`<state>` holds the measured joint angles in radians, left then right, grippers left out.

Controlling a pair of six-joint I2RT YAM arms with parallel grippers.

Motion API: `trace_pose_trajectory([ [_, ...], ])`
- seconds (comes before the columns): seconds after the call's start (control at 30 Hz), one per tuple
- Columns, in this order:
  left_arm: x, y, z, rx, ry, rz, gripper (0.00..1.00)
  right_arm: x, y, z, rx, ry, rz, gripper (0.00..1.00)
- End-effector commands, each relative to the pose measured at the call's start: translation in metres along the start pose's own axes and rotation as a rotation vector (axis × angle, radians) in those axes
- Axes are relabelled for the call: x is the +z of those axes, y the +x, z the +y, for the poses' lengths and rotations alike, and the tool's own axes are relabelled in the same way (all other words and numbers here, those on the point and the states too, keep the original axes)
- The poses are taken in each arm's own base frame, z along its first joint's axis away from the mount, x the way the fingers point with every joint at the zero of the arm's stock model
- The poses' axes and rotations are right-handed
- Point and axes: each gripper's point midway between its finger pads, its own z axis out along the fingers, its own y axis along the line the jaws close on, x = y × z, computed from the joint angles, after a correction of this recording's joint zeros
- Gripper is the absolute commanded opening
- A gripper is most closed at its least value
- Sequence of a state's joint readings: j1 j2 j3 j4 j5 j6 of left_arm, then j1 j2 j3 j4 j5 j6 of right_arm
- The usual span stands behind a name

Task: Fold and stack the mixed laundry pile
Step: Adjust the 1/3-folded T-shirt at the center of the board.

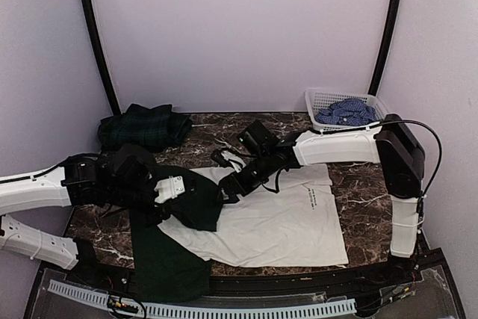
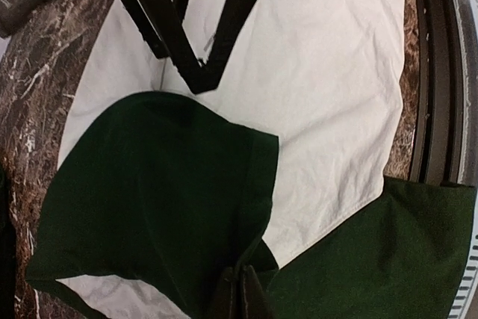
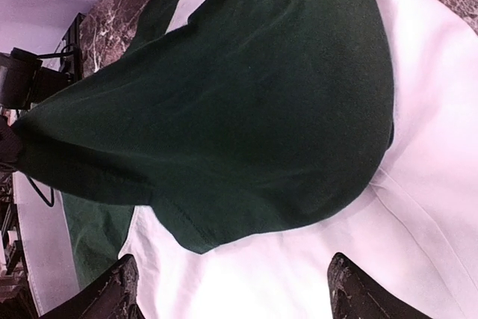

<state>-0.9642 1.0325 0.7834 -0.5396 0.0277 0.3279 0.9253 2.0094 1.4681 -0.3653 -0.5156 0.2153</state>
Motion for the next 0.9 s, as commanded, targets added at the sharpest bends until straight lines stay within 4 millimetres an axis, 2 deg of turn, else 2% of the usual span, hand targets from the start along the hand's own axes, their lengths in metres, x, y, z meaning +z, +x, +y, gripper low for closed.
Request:
trace_pose_trajectory([
  [0.0,0.018,0.033,-0.012,0.037,0.035,0.203,0.0,-0.019,-0.003,-0.013,0.008,0.048,-0.023,0.86],
  [0.17,0.033,0.06,-0.018,0.077,0.055,0.379,0.0,-0.043,-0.006,-0.024,0.019,0.075,-0.054,0.86],
  [0.3,0.033,0.066,-0.023,0.077,0.082,0.426,0.02,-0.051,-0.003,-0.028,0.028,0.072,-0.06,0.83],
  [0.33,0.033,0.064,-0.023,0.072,0.08,0.419,0.08,-0.051,-0.002,-0.025,0.028,0.061,-0.059,0.81],
  [0.43,0.023,0.036,-0.011,0.023,0.015,0.304,0.21,-0.043,0.002,-0.009,0.015,0.022,-0.064,0.75],
  [0.47,0.014,0.025,-0.004,0.0,-0.021,0.243,0.28,-0.039,0.003,-0.002,0.0,0.016,-0.071,0.73],
  [0.5,0.008,0.012,0.004,-0.021,-0.051,0.177,0.32,-0.035,0.005,0.005,-0.017,0.013,-0.074,0.69],
  [0.53,-0.006,-0.002,0.012,-0.057,-0.082,0.098,0.4,-0.03,0.008,0.009,-0.031,0.016,-0.073,0.65],
  [0.57,-0.017,-0.015,0.029,-0.116,-0.125,0.032,0.46,-0.025,0.01,0.014,-0.044,0.021,-0.074,0.6],
  [0.6,-0.033,-0.025,0.04,-0.192,-0.154,-0.039,0.47,-0.02,0.011,0.016,-0.053,0.026,-0.07,0.57],
  [0.67,-0.059,-0.034,0.079,-0.356,-0.264,-0.156,0.5,-0.01,0.012,0.02,-0.048,0.021,-0.062,0.52],
  [0.7,-0.064,-0.038,0.089,-0.398,-0.296,-0.2,0.55,-0.005,0.012,0.02,-0.039,0.014,-0.056,0.5],
  [0.77,-0.073,-0.032,0.109,-0.534,-0.356,-0.231,0.61,0.004,0.012,0.021,-0.026,0.006,-0.045,0.49],
  [0.83,-0.072,-0.013,0.129,-0.775,-0.392,-0.209,0.63,0.011,0.011,0.02,-0.015,0.007,-0.037,0.48],
  [0.87,-0.064,0.003,0.14,-0.879,-0.377,-0.159,0.61,0.015,0.012,0.021,-0.008,0.003,-0.032,0.48],
])
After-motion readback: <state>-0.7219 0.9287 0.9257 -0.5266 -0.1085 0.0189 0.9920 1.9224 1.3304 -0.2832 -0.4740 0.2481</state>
